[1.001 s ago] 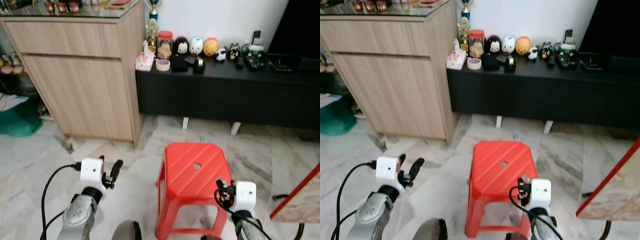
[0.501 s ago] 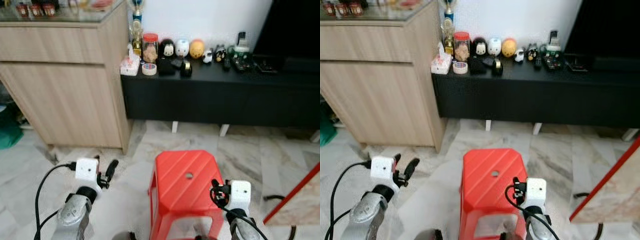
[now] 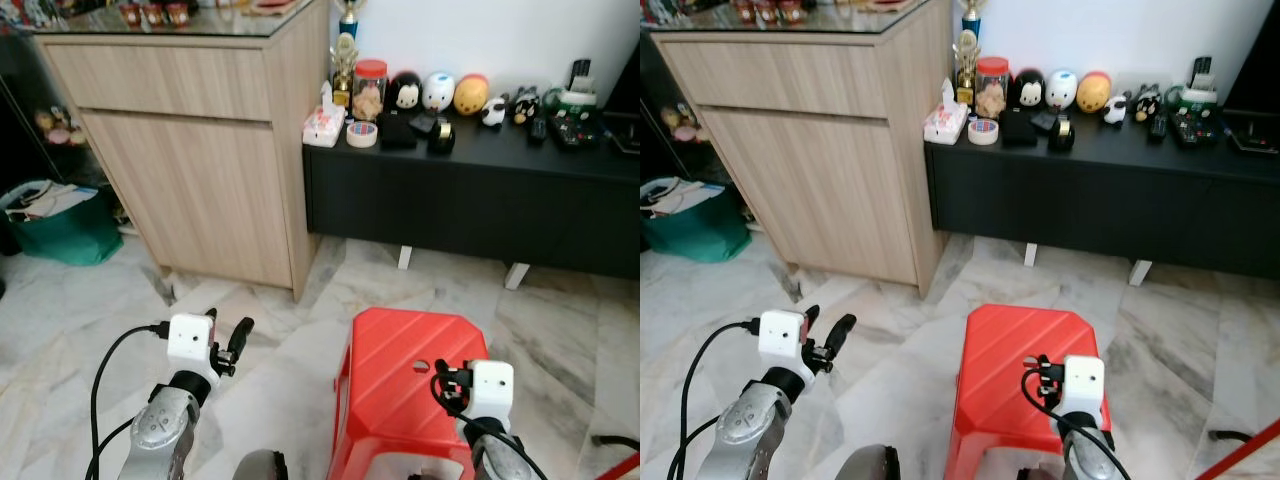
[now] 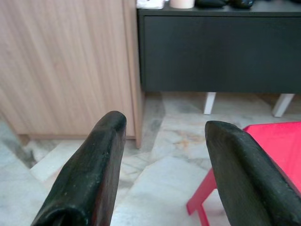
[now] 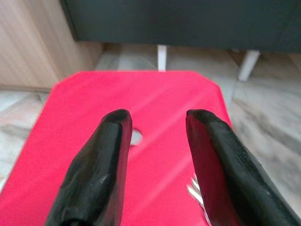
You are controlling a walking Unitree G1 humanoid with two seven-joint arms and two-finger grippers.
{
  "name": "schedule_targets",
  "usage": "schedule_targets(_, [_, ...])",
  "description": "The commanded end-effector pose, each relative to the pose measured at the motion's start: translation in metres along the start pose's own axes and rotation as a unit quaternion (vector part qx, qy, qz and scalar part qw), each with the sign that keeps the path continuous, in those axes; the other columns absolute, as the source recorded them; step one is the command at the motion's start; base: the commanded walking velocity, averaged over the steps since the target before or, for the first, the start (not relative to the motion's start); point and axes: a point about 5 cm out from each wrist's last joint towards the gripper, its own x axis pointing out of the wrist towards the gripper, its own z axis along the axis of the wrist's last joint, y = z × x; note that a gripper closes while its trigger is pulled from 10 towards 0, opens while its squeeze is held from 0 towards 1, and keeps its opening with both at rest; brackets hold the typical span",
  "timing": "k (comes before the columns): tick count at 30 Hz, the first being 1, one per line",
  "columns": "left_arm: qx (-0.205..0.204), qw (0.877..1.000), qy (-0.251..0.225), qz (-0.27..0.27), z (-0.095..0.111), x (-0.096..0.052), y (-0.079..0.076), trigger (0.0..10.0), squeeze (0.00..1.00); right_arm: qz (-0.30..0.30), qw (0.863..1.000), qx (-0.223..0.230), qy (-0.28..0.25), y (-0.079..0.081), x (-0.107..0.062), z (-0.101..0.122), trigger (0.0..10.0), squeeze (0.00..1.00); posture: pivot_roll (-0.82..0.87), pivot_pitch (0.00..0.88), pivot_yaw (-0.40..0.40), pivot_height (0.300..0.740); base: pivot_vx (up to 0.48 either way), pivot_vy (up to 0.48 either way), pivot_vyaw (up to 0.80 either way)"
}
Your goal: Hang keys on a hook
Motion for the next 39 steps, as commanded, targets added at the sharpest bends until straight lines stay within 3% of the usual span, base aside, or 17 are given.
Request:
schedule_targets(1, [-0.001, 1.000, 0.005, -0.006, -0.0002, 0.0000, -0.0006, 10.0, 0.00, -0.017, 1.000, 0.020, 0.004, -0.0047, 0.0023, 0.0002, 10.0, 0.00, 0.02, 0.000, 0.003, 0.621, 0.000, 0.000, 0.00])
schedule_targets(11, [0.000, 1.000, 0.003, -0.004, 0.0001, -0.0003, -0.0002, 10.0, 0.00, -0.025, 1.000, 0.009, -0.003, -0.0057, 0.0011, 0.0012, 10.0, 0.00, 0.02, 0.000, 0.004, 0.621, 0.000, 0.000, 0.00])
schedule_targets(34, [0.003, 1.000, -0.001, -0.015, 0.0007, -0.0005, -0.0047, 10.0, 0.00, -0.021, 1.000, 0.002, 0.011, -0.0022, -0.0001, -0.0037, 10.0, 0.00, 0.01, 0.000, 0.007, 0.621, 0.274, 0.000, 0.00])
schedule_targets(39, [0.004, 1.000, 0.002, -0.012, -0.0009, -0.0017, -0.0047, 10.0, 0.00, -0.025, 0.999, -0.001, 0.020, -0.0043, 0.0004, -0.0060, 10.0, 0.00, 0.02, 0.000, 0.005, 0.621, 0.000, 0.000, 0.00])
